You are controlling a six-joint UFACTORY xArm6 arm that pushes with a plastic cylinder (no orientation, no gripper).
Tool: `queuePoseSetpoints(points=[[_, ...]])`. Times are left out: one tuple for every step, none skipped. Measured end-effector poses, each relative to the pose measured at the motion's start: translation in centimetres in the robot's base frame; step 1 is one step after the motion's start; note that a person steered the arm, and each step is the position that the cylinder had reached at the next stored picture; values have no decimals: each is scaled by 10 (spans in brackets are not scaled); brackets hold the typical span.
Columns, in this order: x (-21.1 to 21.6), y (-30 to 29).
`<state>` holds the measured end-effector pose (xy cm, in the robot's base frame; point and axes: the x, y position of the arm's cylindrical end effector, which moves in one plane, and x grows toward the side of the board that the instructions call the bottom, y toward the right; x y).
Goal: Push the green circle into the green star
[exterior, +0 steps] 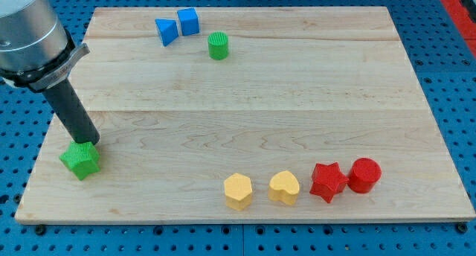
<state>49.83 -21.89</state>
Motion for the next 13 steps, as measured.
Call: queuePoseSetpoints(points=[[-37, 35], [-64, 69], [-83, 124], [-104, 180], [-162, 230], [-212, 238], [-212, 183], [-179, 132], [-135, 98], [-161, 92], [-140, 53], [-87, 43], [-102, 48]])
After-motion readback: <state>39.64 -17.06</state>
